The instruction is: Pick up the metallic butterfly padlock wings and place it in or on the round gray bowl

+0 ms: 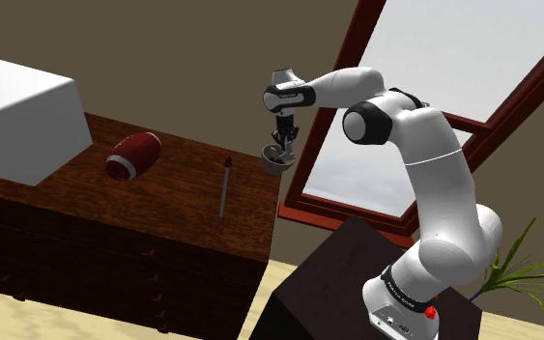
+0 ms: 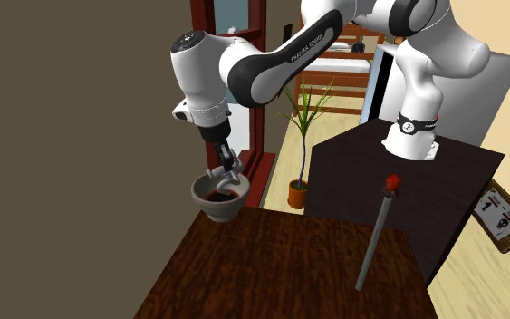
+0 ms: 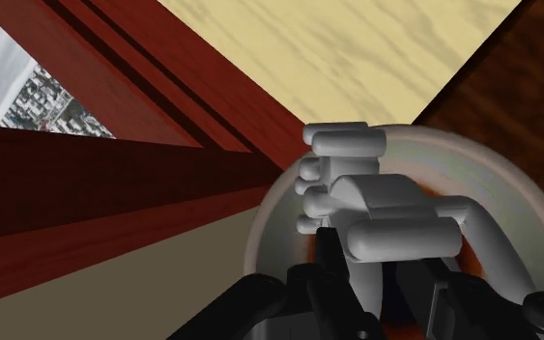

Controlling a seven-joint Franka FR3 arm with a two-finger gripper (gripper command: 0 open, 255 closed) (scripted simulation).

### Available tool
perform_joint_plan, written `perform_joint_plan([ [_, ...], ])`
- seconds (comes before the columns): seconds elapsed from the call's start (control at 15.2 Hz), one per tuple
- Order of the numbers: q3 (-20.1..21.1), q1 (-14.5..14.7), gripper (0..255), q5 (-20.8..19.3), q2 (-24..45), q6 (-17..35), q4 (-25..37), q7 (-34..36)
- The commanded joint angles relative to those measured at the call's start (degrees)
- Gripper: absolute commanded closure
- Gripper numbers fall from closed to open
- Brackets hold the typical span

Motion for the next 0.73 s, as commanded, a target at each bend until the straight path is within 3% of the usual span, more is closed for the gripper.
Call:
perform_joint_plan([
  [0.0, 0.0, 0.0, 255, 0.0, 0.1, 0.0, 0.0, 0.0],
  [0.13, 0.0, 0.0, 255, 0.0, 0.1, 0.0, 0.0, 0.0],
  [0.2, 0.0, 0.0, 0, 0.0, 0.1, 0.0, 0.1, 0.0],
  [0.53, 0.0, 0.0, 0, 0.0, 0.1, 0.0, 0.0, 0.0],
  [0.66, 0.0, 0.1, 0, 0.1, 0.0, -3.8, 3.7, -0.1],
])
